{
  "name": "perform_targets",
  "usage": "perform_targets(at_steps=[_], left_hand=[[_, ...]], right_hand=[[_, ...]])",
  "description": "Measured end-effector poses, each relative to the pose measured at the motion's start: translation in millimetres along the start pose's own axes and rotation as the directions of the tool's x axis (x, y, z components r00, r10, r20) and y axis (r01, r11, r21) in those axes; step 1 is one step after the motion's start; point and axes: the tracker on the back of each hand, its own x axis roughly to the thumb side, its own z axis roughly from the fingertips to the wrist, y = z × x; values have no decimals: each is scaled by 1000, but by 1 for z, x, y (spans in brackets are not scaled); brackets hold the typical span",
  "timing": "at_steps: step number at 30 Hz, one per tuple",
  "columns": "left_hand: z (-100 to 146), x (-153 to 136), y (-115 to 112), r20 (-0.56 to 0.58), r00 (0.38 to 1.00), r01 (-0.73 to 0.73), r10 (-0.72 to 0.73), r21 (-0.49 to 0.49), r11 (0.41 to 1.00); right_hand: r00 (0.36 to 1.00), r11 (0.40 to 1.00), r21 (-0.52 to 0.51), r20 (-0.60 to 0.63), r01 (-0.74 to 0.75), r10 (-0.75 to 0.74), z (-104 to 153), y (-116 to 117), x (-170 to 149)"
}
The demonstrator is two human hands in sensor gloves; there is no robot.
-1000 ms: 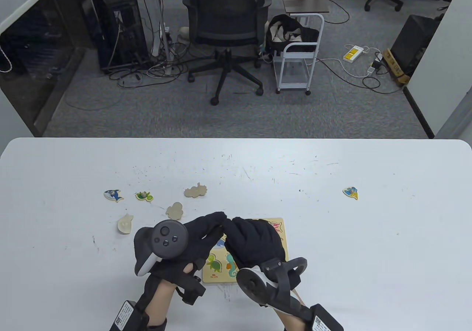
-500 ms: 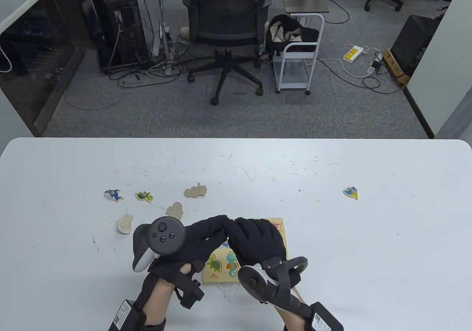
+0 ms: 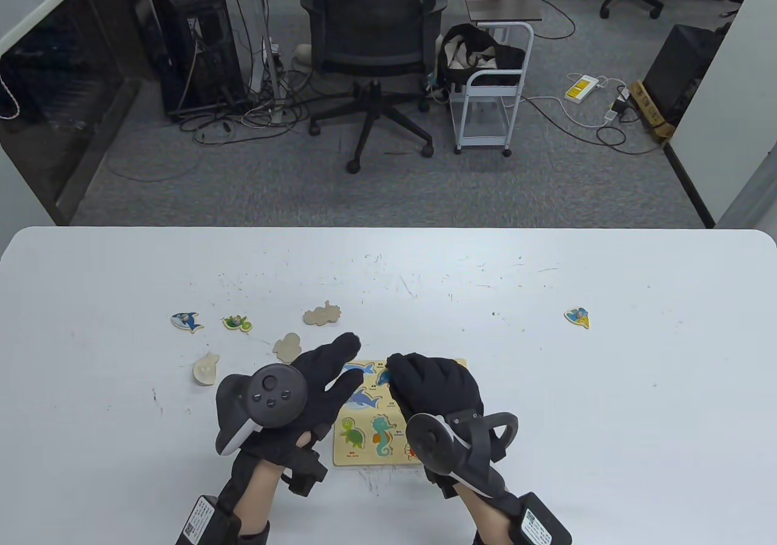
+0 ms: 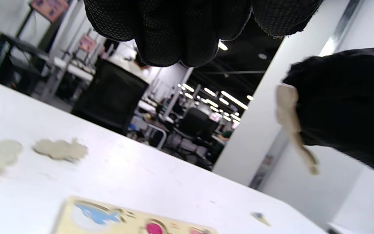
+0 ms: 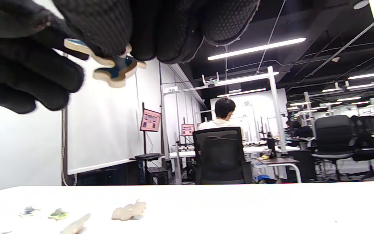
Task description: Fit puzzle pieces into frame
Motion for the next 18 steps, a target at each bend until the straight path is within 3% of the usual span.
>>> perform_targets(at_steps=[4,9,18], left_hand=[[-1,-5,3,-63,980,191,-188,49,980],[-3,-11,4,-120,948,303,-295,47,952],[-2,-17,12,-151,940,318,-307,55,946]], right_hand=[[999,998,51,-42,-24,26,-7,2,-12],[990,985,138,-80,-103,115,-18,14,-30],[939,880,387,-88,-275,332,-28,61,-64]])
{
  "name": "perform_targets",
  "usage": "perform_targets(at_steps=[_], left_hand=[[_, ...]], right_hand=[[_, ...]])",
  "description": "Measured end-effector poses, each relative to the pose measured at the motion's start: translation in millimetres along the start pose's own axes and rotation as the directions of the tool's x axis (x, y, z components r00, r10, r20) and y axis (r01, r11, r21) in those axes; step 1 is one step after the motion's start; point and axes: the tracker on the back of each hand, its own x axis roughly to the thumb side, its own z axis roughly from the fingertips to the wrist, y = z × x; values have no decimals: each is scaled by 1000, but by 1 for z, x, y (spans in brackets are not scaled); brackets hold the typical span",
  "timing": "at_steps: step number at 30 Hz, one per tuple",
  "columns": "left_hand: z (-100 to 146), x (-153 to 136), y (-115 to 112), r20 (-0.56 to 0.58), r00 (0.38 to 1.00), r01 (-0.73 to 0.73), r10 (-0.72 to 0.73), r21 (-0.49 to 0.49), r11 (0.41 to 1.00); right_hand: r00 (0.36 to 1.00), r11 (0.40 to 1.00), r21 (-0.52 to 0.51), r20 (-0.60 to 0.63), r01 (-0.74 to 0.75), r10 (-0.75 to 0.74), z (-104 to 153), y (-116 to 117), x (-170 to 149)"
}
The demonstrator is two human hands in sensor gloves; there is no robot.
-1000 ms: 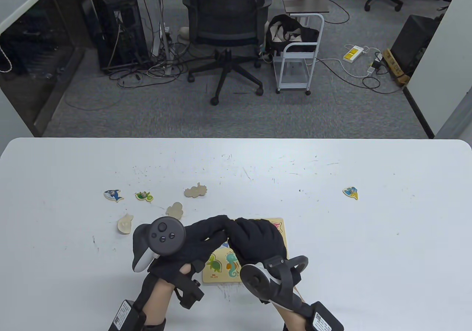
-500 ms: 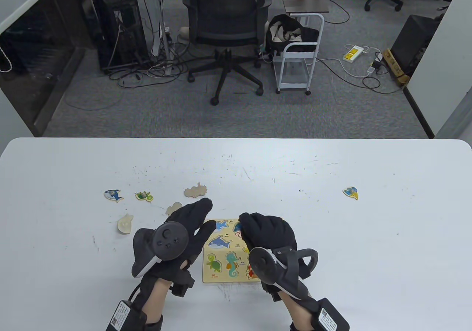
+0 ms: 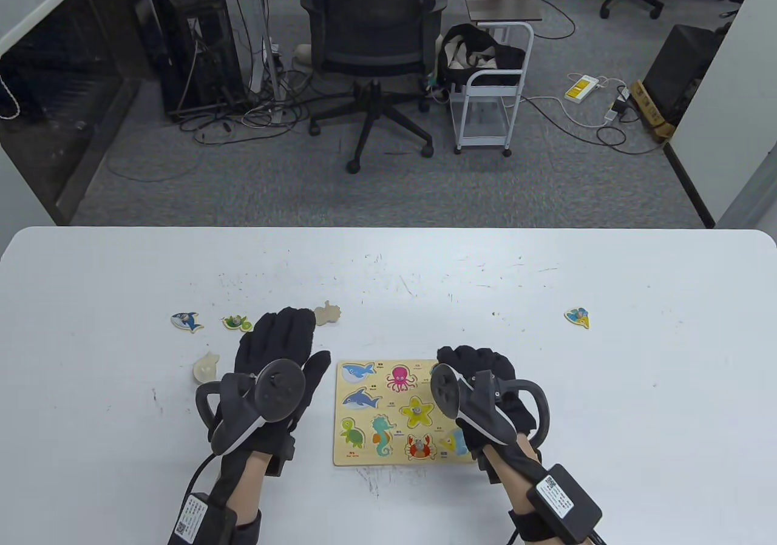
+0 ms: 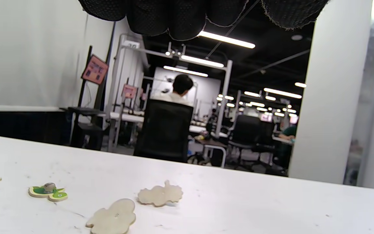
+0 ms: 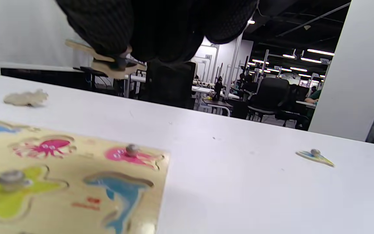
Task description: Fit puzzle pieces into frame
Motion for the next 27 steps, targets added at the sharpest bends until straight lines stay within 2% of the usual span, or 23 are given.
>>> perform_targets(at_steps=[9,21,27], left_hand=[[0,-1,1,3,1000,-3,3,-14,1000],[0,-1,1,8,1000,0,0,-13,1000],[0,0,1,11,1000,-3,3,-19,1000]], right_hand=[[999,991,131,-24,-33,37,-7,42,-2],[995,982,160,11,-103,103,-9,59,12],[995,981,167,5,-97,97,-8,60,12]])
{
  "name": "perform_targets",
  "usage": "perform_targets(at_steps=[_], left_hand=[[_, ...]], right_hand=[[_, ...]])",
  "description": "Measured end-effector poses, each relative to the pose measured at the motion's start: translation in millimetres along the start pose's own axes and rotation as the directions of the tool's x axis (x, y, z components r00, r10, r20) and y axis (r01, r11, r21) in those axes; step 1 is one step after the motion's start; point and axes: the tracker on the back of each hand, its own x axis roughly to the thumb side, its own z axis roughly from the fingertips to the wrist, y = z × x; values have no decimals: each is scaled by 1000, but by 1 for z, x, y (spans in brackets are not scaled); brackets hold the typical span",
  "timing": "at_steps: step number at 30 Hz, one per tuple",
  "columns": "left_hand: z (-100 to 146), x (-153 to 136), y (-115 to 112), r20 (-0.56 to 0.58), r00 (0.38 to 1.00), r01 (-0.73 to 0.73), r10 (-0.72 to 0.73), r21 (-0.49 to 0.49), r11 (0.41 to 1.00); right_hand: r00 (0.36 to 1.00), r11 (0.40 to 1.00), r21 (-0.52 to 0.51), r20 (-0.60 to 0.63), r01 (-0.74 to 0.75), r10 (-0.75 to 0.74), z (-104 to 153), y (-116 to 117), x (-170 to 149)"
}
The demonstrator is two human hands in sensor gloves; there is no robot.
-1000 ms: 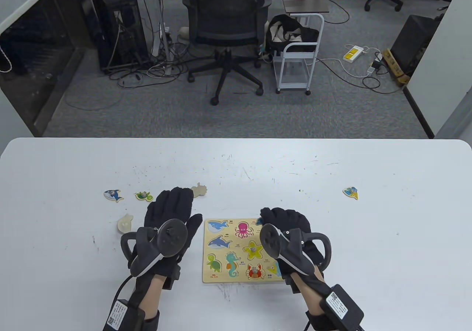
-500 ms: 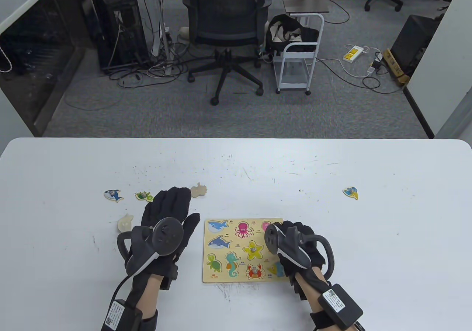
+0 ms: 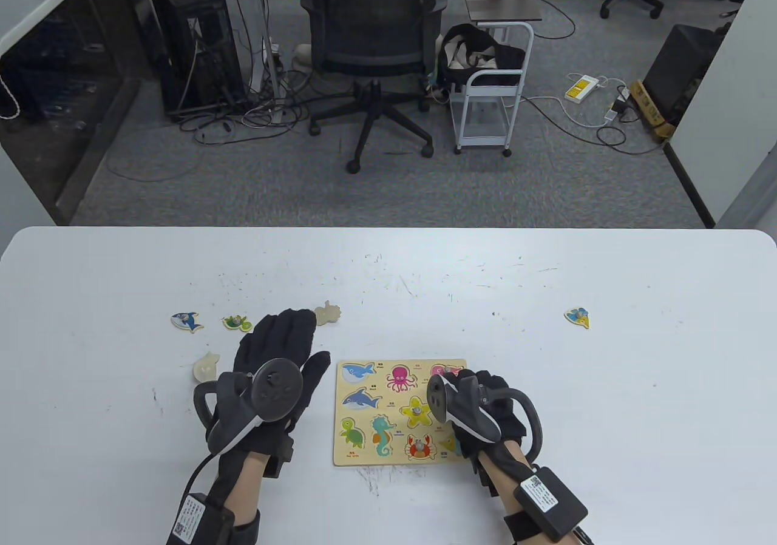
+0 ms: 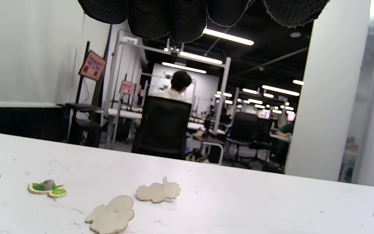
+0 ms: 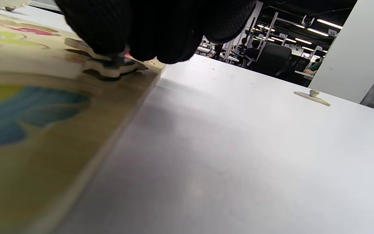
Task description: Fit puzzle pieces into frame
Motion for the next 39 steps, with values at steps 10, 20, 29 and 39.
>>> perform_targets(at_steps=[10,20,29,39], left_hand=[[0,2,0,2,1000,6,-6,-10,1000],[0,3,-1,4,1000,13,-13,-18,1000],[0,2,0,3,1000,11,-11,-17,1000],[1,-4,3,-33,999,33,-34,-21,999]], right_hand=[[1000,1000,-4,-6,-7,7,4,-4,-1],[1000,1000,3,-6,-25,25,6,-4,1],[998,997,45,18,58,-59,9,-14,-12],[956,973,28,-195,231,-221,-20,-51,-94]])
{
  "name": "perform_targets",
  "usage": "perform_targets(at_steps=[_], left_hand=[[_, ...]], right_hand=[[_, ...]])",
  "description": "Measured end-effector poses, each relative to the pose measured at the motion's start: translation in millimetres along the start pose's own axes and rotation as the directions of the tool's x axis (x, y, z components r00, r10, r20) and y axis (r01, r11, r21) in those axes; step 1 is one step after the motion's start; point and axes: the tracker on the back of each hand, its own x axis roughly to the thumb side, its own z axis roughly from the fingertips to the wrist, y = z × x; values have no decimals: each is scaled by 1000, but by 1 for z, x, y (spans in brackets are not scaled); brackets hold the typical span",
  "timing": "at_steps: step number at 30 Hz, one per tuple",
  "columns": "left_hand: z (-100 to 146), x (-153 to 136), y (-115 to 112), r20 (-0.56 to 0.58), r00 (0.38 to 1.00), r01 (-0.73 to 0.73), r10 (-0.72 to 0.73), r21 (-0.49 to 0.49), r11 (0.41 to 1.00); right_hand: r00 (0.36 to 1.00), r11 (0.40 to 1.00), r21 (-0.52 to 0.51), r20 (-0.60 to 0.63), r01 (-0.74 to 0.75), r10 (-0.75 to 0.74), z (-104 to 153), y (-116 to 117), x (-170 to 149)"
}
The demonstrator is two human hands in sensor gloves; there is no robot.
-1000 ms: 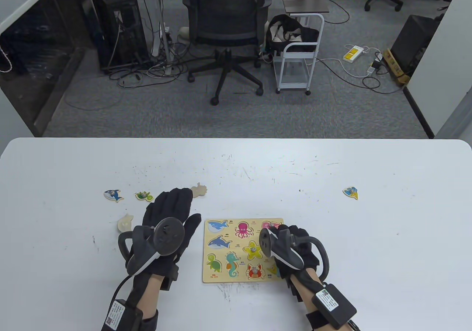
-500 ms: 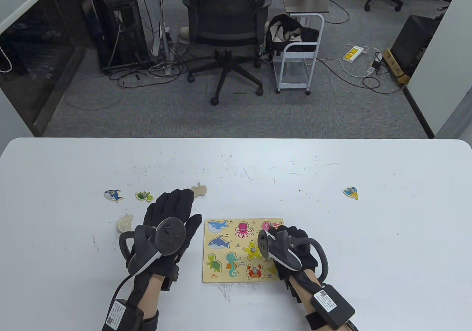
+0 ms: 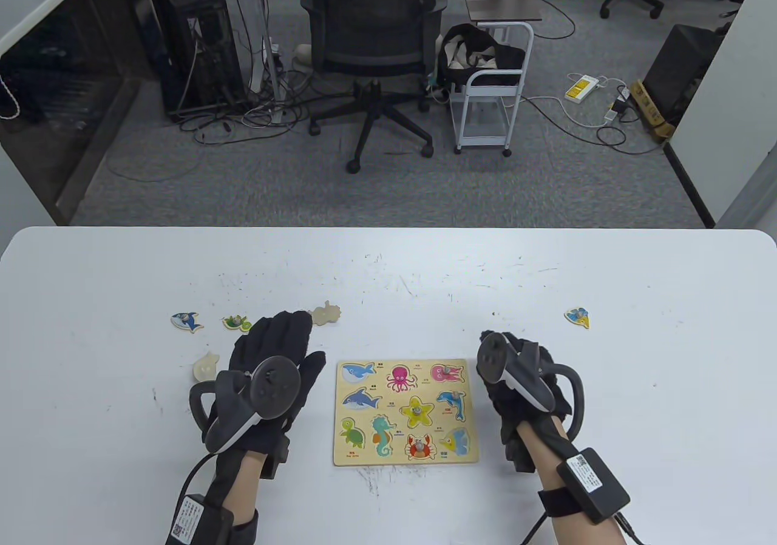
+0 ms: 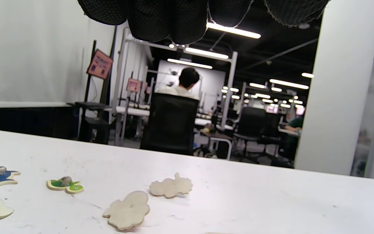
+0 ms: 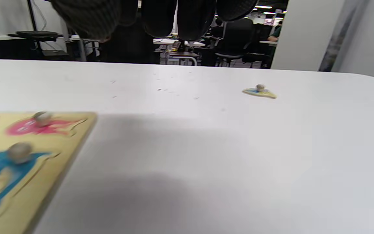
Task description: Fit puzzle pieces into frame
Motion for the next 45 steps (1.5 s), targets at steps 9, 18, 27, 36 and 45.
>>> perform_targets(at_steps=[9,18,27,36,45], left_hand=[[2,-6,7,-31,999,7,-6,24,1000],[1,-13,5,-71,996,46,-45,16,999],[0,-18,7,-100,994,56,-53,22,998],[-1,-17,5,-98,994,56,-54,13,998],[-2,-17,4,-106,992,64,-65,-5,998]], right_hand=[[975,999,-3,-219,33,-33,-53,-27,-59],[931,1000,-3,-365,-17,15,-102,-22,-81],[894,996,91,-447,3,38,-140,20,-92],[878,992,126,-474,-1,61,-152,52,-93],[847,992,88,-531,89,-28,-155,59,-98]])
